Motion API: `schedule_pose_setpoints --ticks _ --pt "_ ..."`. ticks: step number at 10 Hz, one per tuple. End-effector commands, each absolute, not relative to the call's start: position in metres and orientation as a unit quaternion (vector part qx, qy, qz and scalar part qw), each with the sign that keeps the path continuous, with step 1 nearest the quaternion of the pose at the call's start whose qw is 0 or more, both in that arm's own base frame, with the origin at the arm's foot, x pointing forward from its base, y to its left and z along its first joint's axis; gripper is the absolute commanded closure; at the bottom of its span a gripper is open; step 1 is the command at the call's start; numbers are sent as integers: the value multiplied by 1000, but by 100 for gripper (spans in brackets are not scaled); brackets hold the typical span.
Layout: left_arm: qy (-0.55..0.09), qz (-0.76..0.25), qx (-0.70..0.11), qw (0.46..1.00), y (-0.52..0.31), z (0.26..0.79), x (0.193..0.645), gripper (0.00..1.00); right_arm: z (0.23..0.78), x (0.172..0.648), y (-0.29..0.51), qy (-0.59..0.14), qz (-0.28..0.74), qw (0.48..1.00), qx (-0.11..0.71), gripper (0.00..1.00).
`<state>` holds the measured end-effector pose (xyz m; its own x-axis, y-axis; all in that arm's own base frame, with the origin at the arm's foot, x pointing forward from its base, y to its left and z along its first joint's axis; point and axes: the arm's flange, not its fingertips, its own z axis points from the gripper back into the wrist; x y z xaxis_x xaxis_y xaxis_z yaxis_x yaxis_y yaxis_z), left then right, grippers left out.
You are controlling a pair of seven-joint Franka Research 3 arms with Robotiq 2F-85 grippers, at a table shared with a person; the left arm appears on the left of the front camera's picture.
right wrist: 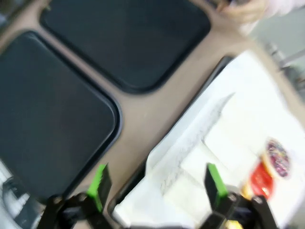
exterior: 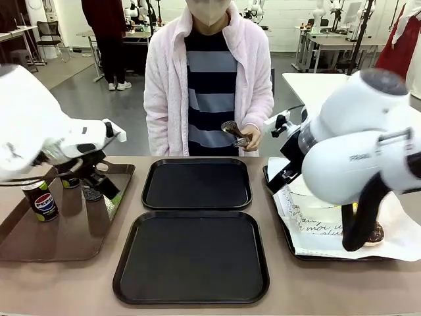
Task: Set up donuts and drinks on trays.
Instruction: Pick up one Pepsi coke and place it on the Flat Tray.
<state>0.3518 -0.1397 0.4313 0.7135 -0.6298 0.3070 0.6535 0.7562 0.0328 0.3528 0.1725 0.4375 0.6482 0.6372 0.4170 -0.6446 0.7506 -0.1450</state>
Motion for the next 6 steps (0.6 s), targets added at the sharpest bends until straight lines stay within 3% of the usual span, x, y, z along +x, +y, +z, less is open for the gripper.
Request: schedule_pose_setpoints --ticks 1,2,3,4,6 --pt "-111 -381 -19 918 -90 454 269 0 429 256 124 -190 375 907 -11 0" --pt "-107 -376 -9 920 -81 452 249 0 422 240 114 -183 374 909 -20 0" --pt "-160 -381 11 911 -81 446 248 0 412 244 113 -230 345 909 -39 0" --pt "-103 -368 -29 924 -111 477 306 0 471 318 159 -185 360 914 1 0" --pt "-103 -368 -29 924 -111 477 306 0 471 318 159 -185 360 914 1 0"
